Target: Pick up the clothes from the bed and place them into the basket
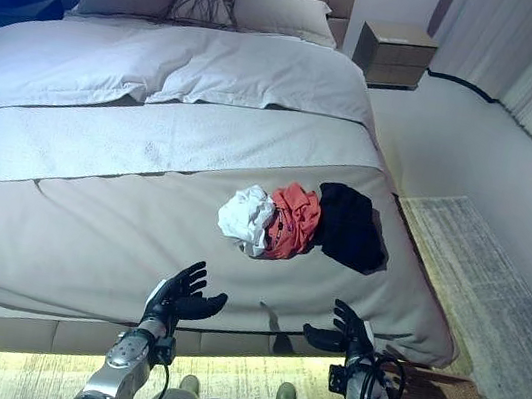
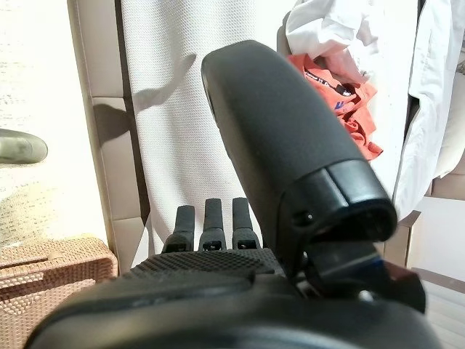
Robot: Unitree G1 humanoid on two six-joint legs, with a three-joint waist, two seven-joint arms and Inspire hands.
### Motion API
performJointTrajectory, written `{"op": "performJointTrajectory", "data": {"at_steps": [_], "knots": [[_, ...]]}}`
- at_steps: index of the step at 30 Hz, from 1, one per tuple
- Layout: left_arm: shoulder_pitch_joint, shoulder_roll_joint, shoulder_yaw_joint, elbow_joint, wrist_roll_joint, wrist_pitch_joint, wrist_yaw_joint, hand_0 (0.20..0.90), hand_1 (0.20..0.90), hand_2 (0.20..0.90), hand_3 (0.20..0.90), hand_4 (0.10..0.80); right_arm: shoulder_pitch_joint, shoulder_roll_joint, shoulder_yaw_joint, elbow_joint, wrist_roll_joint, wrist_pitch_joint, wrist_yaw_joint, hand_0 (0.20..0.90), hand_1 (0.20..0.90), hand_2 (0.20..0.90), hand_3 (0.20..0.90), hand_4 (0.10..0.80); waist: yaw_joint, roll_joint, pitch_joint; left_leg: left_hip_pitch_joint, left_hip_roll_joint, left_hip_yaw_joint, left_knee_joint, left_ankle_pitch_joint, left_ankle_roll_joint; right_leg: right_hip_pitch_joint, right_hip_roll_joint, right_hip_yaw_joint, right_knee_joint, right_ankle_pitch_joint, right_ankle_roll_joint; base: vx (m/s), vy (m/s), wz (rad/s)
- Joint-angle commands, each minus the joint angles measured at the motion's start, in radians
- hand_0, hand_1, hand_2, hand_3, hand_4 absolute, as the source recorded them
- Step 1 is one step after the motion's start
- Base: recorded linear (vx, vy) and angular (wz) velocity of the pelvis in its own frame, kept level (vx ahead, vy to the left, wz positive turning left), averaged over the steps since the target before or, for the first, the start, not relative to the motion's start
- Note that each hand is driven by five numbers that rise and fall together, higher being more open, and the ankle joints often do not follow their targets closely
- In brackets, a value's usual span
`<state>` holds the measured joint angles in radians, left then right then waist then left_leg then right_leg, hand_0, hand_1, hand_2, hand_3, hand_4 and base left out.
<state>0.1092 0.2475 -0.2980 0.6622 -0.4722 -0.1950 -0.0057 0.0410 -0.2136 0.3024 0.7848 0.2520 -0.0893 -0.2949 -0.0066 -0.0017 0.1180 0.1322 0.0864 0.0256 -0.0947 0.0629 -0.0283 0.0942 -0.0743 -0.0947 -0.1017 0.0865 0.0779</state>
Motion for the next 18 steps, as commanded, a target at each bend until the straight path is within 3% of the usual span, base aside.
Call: {"op": "performJointTrajectory", "data": {"at_steps": [1, 18], "knots": [[-0.126, 0.001, -0.01, -0.024, 0.009, -0.071, -0.026, 0.9, 0.9, 0.9, 0.9, 0.8, -0.112, 0.004, 0.012, -0.048, -0.032, -0.098, 0.005, 0.9, 0.9, 0.9, 0.9, 0.8, 0.005, -0.017, 0.018, 0.042, 0.002, -0.012, 0.007, -0.125, 0.002, 0.059, -0.068, 0.036, 0.014, -0.069, 0.036, 0.0, 0.0, 0.0], [-0.121, 0.012, -0.003, -0.03, -0.002, -0.061, -0.015, 0.9, 0.9, 0.9, 0.9, 0.8, -0.108, 0.002, 0.011, -0.043, -0.012, -0.099, 0.03, 0.9, 0.9, 0.9, 0.9, 0.8, 0.007, -0.02, 0.013, 0.045, 0.004, -0.013, 0.007, -0.125, 0.002, 0.062, -0.064, 0.039, 0.014, -0.07, 0.034, 0.0, 0.0, 0.0]]}}
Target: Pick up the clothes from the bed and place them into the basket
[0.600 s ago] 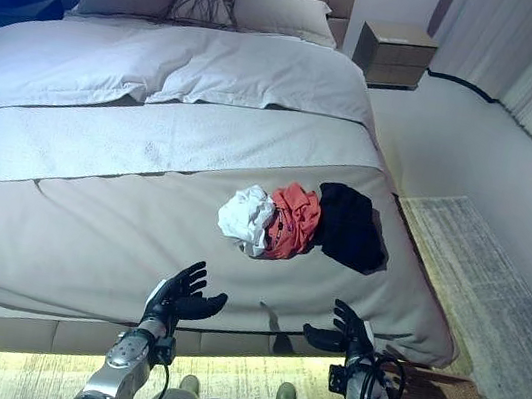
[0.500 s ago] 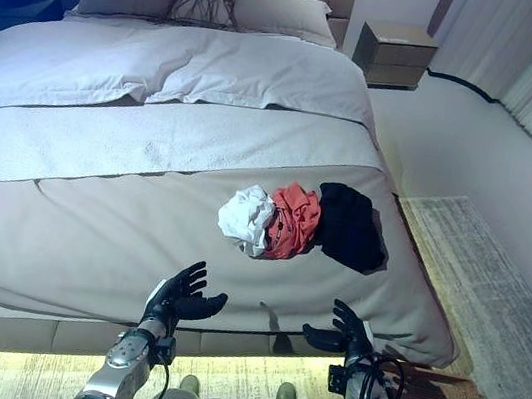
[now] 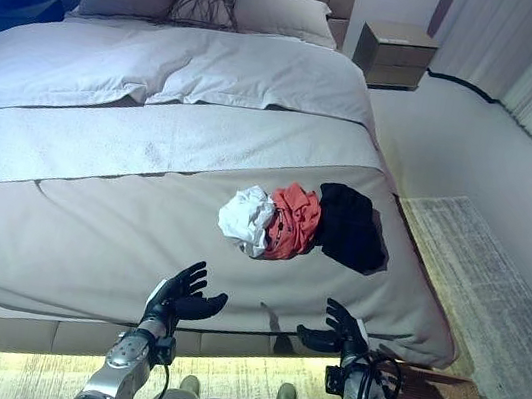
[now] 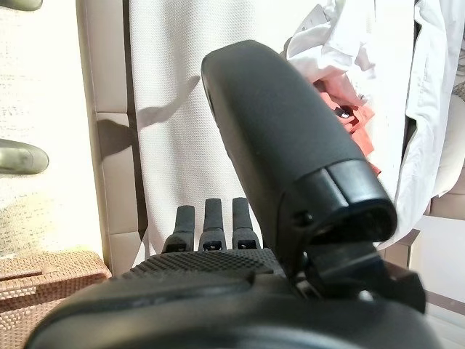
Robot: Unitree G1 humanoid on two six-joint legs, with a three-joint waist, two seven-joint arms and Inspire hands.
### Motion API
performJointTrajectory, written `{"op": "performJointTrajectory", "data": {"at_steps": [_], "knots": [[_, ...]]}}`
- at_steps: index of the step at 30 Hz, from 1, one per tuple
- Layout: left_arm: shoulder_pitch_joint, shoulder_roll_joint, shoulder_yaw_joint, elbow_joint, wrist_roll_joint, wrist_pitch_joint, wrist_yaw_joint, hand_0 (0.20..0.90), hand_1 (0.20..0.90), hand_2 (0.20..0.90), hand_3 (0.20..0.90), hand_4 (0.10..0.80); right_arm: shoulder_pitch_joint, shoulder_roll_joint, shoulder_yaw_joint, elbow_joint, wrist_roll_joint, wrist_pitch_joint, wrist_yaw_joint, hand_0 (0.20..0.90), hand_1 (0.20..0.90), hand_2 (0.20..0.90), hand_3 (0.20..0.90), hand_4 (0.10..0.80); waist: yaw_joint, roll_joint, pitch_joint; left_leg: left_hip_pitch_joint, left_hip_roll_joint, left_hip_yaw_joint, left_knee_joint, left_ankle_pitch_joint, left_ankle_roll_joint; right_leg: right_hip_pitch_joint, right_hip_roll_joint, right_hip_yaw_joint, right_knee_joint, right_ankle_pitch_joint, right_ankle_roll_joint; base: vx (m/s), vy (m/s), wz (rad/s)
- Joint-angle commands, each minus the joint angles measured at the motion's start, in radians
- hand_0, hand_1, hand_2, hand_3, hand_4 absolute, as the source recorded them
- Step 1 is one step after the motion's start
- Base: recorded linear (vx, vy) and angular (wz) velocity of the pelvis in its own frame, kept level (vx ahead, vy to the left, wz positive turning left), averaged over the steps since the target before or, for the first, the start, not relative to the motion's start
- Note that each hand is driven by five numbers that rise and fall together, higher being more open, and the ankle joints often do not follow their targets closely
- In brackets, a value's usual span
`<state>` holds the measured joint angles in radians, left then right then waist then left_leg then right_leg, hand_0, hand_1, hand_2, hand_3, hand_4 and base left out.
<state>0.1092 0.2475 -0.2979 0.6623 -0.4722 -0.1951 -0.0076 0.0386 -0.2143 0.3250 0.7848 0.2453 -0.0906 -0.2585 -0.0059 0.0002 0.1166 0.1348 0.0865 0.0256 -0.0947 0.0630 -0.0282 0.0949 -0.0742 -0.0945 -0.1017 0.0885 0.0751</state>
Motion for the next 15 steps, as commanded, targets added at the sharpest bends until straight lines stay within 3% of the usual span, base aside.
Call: {"op": "performJointTrajectory", "data": {"at_steps": [1, 15], "knots": [[-0.122, 0.013, -0.003, -0.028, 0.002, -0.058, -0.013, 0.9, 0.9, 0.9, 0.9, 0.8, -0.107, 0.003, -0.013, -0.041, 0.001, -0.098, -0.005, 0.9, 0.9, 0.9, 0.9, 0.8, 0.006, -0.022, 0.014, 0.042, 0.005, -0.012, 0.007, -0.124, 0.001, 0.061, -0.064, 0.037, 0.014, -0.072, 0.036, 0.007, -0.031, 0.0], [-0.122, 0.034, -0.008, -0.041, -0.014, -0.018, -0.009, 0.9, 0.9, 0.9, 0.9, 0.8, -0.137, -0.035, -0.004, -0.059, -0.095, -0.089, -0.12, 0.9, 0.9, 0.9, 0.9, 0.8, -0.001, -0.019, 0.033, 0.046, 0.029, -0.002, 0.017, -0.115, -0.008, 0.058, -0.035, 0.056, 0.021, -0.084, 0.011, 0.027, -0.09, 0.0]]}}
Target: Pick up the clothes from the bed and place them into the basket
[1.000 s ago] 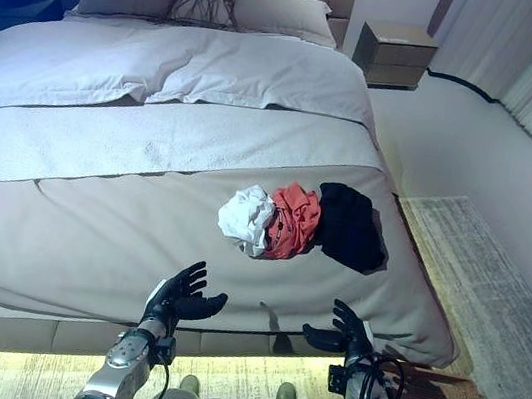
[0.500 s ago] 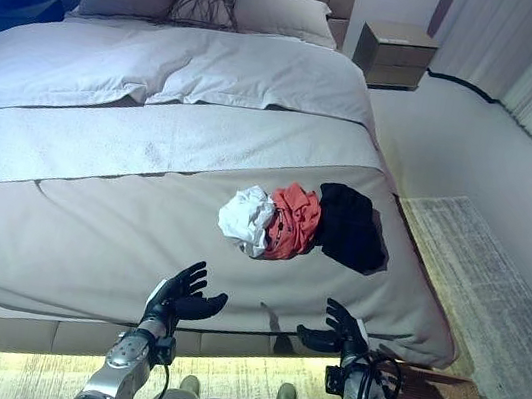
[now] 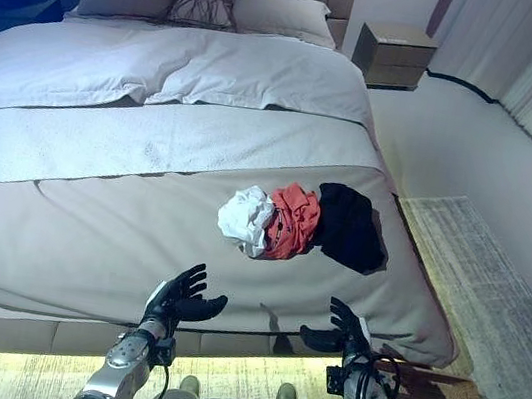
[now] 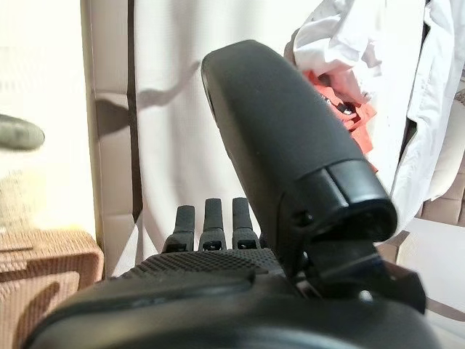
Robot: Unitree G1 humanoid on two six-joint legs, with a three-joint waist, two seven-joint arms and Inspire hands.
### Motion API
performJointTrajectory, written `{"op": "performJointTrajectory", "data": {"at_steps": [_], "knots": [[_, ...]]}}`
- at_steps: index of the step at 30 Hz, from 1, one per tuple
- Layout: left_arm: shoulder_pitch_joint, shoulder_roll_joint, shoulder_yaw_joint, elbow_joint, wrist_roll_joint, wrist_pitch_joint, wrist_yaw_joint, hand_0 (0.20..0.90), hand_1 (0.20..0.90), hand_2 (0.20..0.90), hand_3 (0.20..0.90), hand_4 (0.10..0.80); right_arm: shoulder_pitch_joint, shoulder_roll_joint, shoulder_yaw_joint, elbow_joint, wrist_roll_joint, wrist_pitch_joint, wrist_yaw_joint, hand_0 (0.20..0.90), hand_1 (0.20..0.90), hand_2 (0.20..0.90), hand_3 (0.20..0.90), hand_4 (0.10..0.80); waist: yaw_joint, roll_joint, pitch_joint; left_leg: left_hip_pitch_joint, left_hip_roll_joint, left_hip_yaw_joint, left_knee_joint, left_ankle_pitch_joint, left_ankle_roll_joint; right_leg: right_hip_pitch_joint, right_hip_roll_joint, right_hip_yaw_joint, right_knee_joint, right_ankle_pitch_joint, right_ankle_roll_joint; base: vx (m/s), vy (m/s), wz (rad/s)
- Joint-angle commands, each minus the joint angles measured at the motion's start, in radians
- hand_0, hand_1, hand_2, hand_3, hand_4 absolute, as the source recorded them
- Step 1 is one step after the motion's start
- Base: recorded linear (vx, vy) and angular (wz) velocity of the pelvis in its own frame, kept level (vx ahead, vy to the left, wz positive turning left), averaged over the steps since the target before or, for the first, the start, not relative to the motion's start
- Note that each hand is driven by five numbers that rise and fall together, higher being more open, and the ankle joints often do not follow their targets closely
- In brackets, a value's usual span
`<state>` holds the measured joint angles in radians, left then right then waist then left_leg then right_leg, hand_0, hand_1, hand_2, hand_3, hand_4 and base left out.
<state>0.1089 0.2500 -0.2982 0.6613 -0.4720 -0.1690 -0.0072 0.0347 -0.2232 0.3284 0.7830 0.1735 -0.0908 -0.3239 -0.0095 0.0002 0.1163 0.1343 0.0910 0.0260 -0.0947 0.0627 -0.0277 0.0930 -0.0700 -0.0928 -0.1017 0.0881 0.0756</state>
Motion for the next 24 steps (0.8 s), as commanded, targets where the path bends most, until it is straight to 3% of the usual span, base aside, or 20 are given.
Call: {"op": "performJointTrajectory", "data": {"at_steps": [1, 4, 5, 6, 8, 10, 11, 12, 14, 15, 16, 18, 24], "knots": [[-0.118, 0.031, -0.005, -0.044, -0.019, -0.036, -0.012, 0.9, 0.9, 0.9, 0.9, 0.8, -0.142, -0.035, -0.015, -0.054, -0.029, -0.088, -0.066, 0.9, 0.9, 0.9, 0.9, 0.8, 0.003, -0.022, 0.036, 0.043, 0.033, 0.002, 0.036, -0.119, -0.014, 0.06, -0.034, 0.059, 0.021, -0.085, 0.003, 0.045, -0.122, -0.04], [-0.092, 0.029, 0.007, -0.067, -0.006, -0.047, -0.021, 0.9, 0.9, 0.9, 0.9, 0.8, -0.157, -0.066, -0.036, -0.084, -0.053, -0.068, -0.089, 0.9, 0.9, 0.9, 0.9, 0.8, 0.005, -0.039, 0.052, -0.011, 0.04, 0.021, 0.197, -0.14, -0.029, 0.053, -0.033, 0.059, 0.027, -0.072, -0.018, 0.025, -0.076, -0.07], [-0.089, 0.033, 0.011, -0.072, -0.006, -0.056, -0.034, 0.9, 0.9, 0.9, 0.9, 0.8, -0.163, -0.097, -0.048, -0.105, -0.074, -0.063, -0.111, 0.9, 0.9, 0.9, 0.9, 0.8, 0.007, -0.041, 0.072, -0.08, 0.032, 0.016, 0.328, -0.103, -0.035, 0.046, -0.03, 0.046, 0.04, -0.066, -0.032, -0.017, 0.001, -0.07], [-0.094, 0.034, 0.01, -0.073, -0.009, -0.056, -0.04, 0.9, 0.9, 0.9, 0.9, 0.8, -0.168, -0.109, -0.051, -0.108, -0.08, -0.061, -0.126, 0.9, 0.9, 0.9, 0.9, 0.8, 0.01, -0.039, 0.081, -0.104, 0.019, 0.009, 0.355, -0.094, -0.035, 0.043, -0.029, 0.043, 0.047, -0.065, -0.034, -0.033, 0.062, -0.02], [-0.118, 0.033, 0.002, -0.073, -0.024, -0.052, -0.042, 0.9, 0.9, 0.9, 0.9, 0.8, -0.211, -0.139, -0.043, -0.092, -0.098, -0.046, -0.157, 0.9, 0.9, 0.9, 0.9, 0.8, 0.026, -0.025, 0.105, -0.134, -0.049, -0.026, 0.316, -0.13, -0.005, 0.015, -0.028, 0.059, 0.097, -0.071, -0.021, 0.001, 0.141, -0.04], [-0.133, 0.045, -0.008, -0.073, -0.03, -0.044, -0.049, 0.9, 0.9, 0.9, 0.9, 0.8, -0.272, -0.182, -0.052, -0.068, -0.172, -0.012, -0.174, 0.9, 0.9, 0.9, 0.9, 0.8, 0.021, -0.016, 0.118, -0.102, -0.043, 0.008, 0.269, -0.155, 0.014, -0.025, -0.035, 0.041, 0.165, -0.092, -0.017, 0.055, 0.193, -0.03], [-0.139, 0.062, -0.022, -0.09, -0.038, -0.034, -0.047, 0.9, 0.9, 0.9, 0.9, 0.8, -0.303, -0.214, -0.044, -0.077, -0.181, 0.01, -0.205, 0.9, 0.9, 0.9, 0.9, 0.8, 0.034, -0.006, 0.124, -0.109, -0.07, -0.037, 0.242, -0.152, 0.033, -0.064, -0.026, 0.052, 0.278, -0.108, -0.013, 0.031, 0.127, -0.02], [-0.134, 0.1, -0.035, -0.128, -0.045, -0.032, -0.054, 0.9, 0.9, 0.9, 0.9, 0.8, -0.327, -0.249, -0.052, -0.108, -0.2, 0.019, -0.237, 0.9, 0.9, 0.9, 0.9, 0.8, 0.039, -0.009, 0.141, -0.119, -0.079, -0.018, 0.252, -0.167, 0.059, -0.147, -0.03, 0.035, 0.43, -0.09, 0.014, 0.003, 0.085, -0.09], [-0.122, 0.121, -0.034, -0.145, -0.046, -0.042, -0.058, 0.9, 0.9, 0.9, 0.9, 0.8, -0.334, -0.281, -0.066, -0.15, -0.245, 0.038, -0.25, 0.9, 0.9, 0.9, 0.9, 0.8, 0.04, -0.016, 0.158, -0.127, -0.079, -0.022, 0.278, -0.186, 0.069, -0.239, -0.05, 0.041, 0.526, -0.043, 0.037, 0.0, -0.001, -0.21], [-0.123, 0.129, -0.035, -0.149, -0.055, -0.044, -0.058, 0.9, 0.9, 0.9, 0.9, 0.8, -0.342, -0.296, -0.067, -0.158, -0.244, 0.041, -0.255, 0.9, 0.9, 0.9, 0.9, 0.8, 0.04, -0.019, 0.165, -0.131, -0.079, -0.026, 0.29, -0.191, 0.069, -0.258, -0.061, 0.046, 0.523, -0.033, 0.04, 0.048, -0.168, -0.05], [-0.144, 0.148, -0.026, -0.158, -0.111, -0.034, -0.062, 0.9, 0.9, 0.9, 0.9, 0.8, -0.409, -0.339, -0.066, -0.148, -0.274, 0.045, -0.296, 0.9, 0.9, 0.9, 0.9, 0.8, 0.042, -0.03, 0.194, -0.145, -0.08, -0.036, 0.333, -0.221, 0.059, -0.28, -0.104, 0.051, 0.425, -0.012, 0.043, 0.038, -0.213, 0.07], [-0.176, 0.164, -0.039, -0.174, -0.158, -0.043, -0.04, 0.9, 0.9, 0.9, 0.9, 0.8, -0.569, -0.382, -0.052, -0.095, -0.288, 0.075, -0.301, 0.9, 0.9, 0.9, 0.9, 0.8, 0.05, -0.022, 0.234, -0.194, -0.074, -0.056, 0.391, -0.249, 0.054, -0.278, -0.079, 0.068, 0.389, -0.081, 0.02, -0.016, -0.228, 0.02], [-0.242, 0.163, -0.078, -0.245, -0.196, -0.027, -0.019, 0.9, 0.9, 0.9, 0.9, 0.8, -0.839, -0.517, 0.008, -0.008, -0.265, 0.105, -0.315, 0.9, 0.9, 0.9, 0.9, 0.8, 0.097, -0.003, 0.321, -0.361, -0.066, -0.078, 0.496, -0.231, 0.023, -0.317, -0.076, 0.004, 0.406, -0.13, -0.022, -0.13, -0.141, 0.17]]}}
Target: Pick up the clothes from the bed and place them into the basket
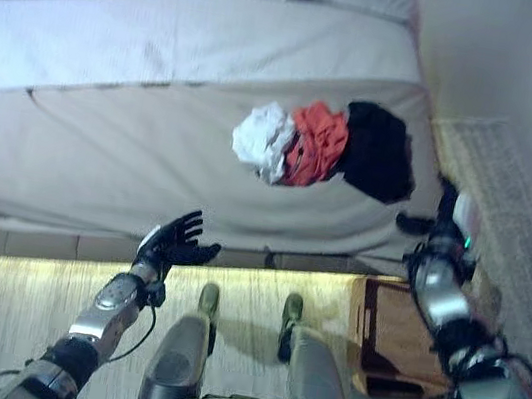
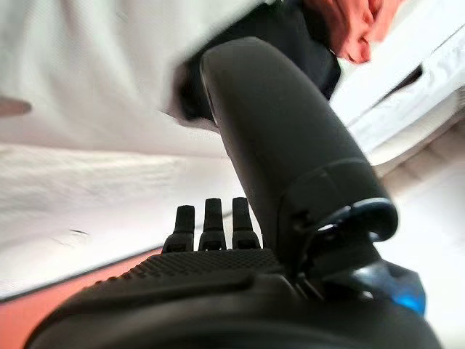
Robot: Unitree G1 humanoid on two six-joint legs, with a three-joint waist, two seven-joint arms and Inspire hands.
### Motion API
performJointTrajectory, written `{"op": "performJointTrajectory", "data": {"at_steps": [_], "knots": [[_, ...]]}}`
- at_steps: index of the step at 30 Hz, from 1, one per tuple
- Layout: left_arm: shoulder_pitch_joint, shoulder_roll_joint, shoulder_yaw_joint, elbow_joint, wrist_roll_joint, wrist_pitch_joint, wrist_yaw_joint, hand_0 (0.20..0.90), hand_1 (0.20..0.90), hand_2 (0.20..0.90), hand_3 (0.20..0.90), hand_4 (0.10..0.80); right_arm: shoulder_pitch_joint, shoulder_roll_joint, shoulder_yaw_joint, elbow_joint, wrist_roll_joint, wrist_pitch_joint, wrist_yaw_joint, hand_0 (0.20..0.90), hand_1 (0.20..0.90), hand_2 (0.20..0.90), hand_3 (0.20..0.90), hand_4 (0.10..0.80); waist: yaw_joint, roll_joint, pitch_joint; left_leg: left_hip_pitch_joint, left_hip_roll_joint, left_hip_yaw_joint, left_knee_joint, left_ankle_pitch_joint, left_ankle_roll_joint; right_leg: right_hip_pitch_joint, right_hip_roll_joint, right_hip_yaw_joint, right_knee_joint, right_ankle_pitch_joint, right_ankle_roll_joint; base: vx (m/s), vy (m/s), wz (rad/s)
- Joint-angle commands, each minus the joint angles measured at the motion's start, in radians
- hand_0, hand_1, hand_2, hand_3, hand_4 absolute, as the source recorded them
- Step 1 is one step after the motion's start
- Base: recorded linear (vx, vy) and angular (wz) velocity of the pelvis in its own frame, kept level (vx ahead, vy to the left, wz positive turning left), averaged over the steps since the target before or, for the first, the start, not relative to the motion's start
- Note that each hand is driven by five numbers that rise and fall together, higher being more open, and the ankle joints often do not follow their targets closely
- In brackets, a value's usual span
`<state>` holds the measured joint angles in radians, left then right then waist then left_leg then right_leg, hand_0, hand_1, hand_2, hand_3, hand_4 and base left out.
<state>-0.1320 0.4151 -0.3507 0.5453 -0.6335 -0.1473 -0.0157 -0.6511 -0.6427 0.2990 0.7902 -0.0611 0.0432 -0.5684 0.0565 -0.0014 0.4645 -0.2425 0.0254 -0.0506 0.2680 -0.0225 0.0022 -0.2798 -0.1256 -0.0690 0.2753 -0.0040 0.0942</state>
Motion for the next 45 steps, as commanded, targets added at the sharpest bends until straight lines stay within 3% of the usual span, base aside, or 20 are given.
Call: {"op": "performJointTrajectory", "data": {"at_steps": [1, 5, 11, 15, 20, 22, 30, 31, 34, 45], "knots": [[-0.005, -0.003, -0.032, -0.138, -0.038, -0.044, -0.014, 0.9, 0.9, 0.9, 0.9, 0.8, -0.182, -0.116, 0.05, -0.003, -0.03, -0.023, -0.065, 0.9, 0.9, 0.9, 0.9, 0.8, 0.035, 0.002, -0.02, -0.001, -0.002, -0.004, 0.138, -0.141, -0.01, 0.039, -0.022, -0.029, 0.039, -0.043, -0.045, -0.078, -0.084, 0.41], [0.008, 0.016, -0.076, -0.197, -0.066, -0.069, -0.031, 0.9, 0.9, 0.9, 0.9, 0.8, -0.336, -0.216, 0.142, 0.058, -0.013, 0.001, -0.018, 0.9, 0.9, 0.9, 0.9, 0.8, 0.055, 0.03, 0.022, -0.094, -0.024, -0.034, 0.179, -0.127, -0.012, -0.061, -0.027, -0.062, 0.134, -0.075, -0.067, -0.03, -0.057, 0.23], [-0.005, 0.026, -0.088, -0.263, -0.169, -0.117, -0.046, 0.9, 0.9, 0.9, 0.9, 0.8, -0.51, -0.233, 0.234, 0.153, -0.021, 0.058, 0.002, 0.9, 0.9, 0.9, 0.9, 0.8, 0.076, 0.061, 0.055, -0.218, -0.058, -0.05, 0.269, -0.14, -0.005, -0.18, -0.03, -0.067, 0.249, -0.115, -0.09, -0.026, -0.039, 0.11], [-0.001, 0.039, -0.078, -0.355, -0.262, -0.18, -0.051, 0.9, 0.9, 0.9, 0.9, 0.8, -0.627, -0.251, 0.3, 0.26, -0.047, 0.155, 0.024, 0.9, 0.9, 0.9, 0.9, 0.8, 0.095, 0.088, 0.056, -0.371, -0.083, -0.045, 0.377, -0.153, 0.005, -0.315, -0.03, -0.076, 0.347, -0.146, -0.109, -0.008, -0.087, 0.15], [0.017, 0.049, -0.046, -0.426, -0.345, -0.202, -0.038, 0.9, 0.9, 0.9, 0.9, 0.8, -0.687, -0.28, 0.343, 0.323, -0.073, 0.236, 0.073, 0.9, 0.9, 0.9, 0.9, 0.8, 0.102, 0.113, 0.056, -0.506, -0.095, -0.039, 0.482, -0.147, 0.005, -0.435, -0.025, -0.075, 0.421, -0.161, -0.118, -0.013, -0.093, 0.13], [0.034, 0.055, -0.033, -0.45, -0.359, -0.208, -0.034, 0.9, 0.9, 0.9, 0.9, 0.8, -0.697, -0.288, 0.366, 0.336, -0.063, 0.258, 0.098, 0.9, 0.9, 0.9, 0.9, 0.8, 0.107, 0.121, 0.056, -0.523, -0.089, -0.037, 0.511, -0.189, 0.013, -0.458, -0.02, -0.065, 0.454, -0.189, -0.114, 0.03, -0.107, 0.06], [0.036, 0.102, 0.035, -0.561, -0.381, -0.219, -0.024, 0.9, 0.9, 0.9, 0.9, 0.8, -0.768, -0.327, 0.445, 0.406, -0.023, 0.322, 0.307, 0.9, 0.9, 0.9, 0.9, 0.8, 0.121, 0.142, 0.056, -0.674, -0.082, -0.036, 0.587, -0.207, 0.033, -0.611, -0.001, -0.06, 0.532, -0.194, -0.125, -0.069, -0.081, 0.01], [0.032, 0.106, 0.04, -0.566, -0.384, -0.214, -0.023, 0.9, 0.9, 0.9, 0.9, 0.8, -0.766, -0.326, 0.439, 0.407, -0.006, 0.319, 0.336, 0.3, 0.3, 0.3, 0.2, 0.1, 0.122, 0.145, 0.056, -0.682, -0.085, -0.036, 0.593, -0.205, 0.033, -0.617, 0.001, -0.061, 0.537, -0.195, -0.126, -0.049, -0.069, 0.03], [0.023, 0.115, 0.043, -0.565, -0.385, -0.204, -0.019, 0.9, 0.9, 0.9, 0.9, 0.8, -0.776, -0.325, 0.443, 0.395, 0.034, 0.35, 0.366, 0.3, 0.3, 0.3, 0.2, 0.1, 0.125, 0.143, 0.056, -0.698, -0.085, -0.034, 0.601, -0.201, 0.03, -0.63, -0.001, -0.073, 0.546, -0.197, -0.131, -0.053, -0.053, 0.04], [0.069, 0.128, 0.07, -0.584, -0.404, -0.187, -0.062, 0.9, 0.9, 0.9, 0.9, 0.8, -0.708, -0.374, 0.384, 0.383, 0.002, 0.3, 0.304, 0.3, 0.3, 0.3, 0.2, 0.1, 0.116, 0.107, 0.056, -0.592, -0.068, -0.024, 0.617, -0.189, 0.019, -0.506, 0.008, -0.094, 0.513, -0.204, -0.14, -0.031, 0.019, 0.0]]}}
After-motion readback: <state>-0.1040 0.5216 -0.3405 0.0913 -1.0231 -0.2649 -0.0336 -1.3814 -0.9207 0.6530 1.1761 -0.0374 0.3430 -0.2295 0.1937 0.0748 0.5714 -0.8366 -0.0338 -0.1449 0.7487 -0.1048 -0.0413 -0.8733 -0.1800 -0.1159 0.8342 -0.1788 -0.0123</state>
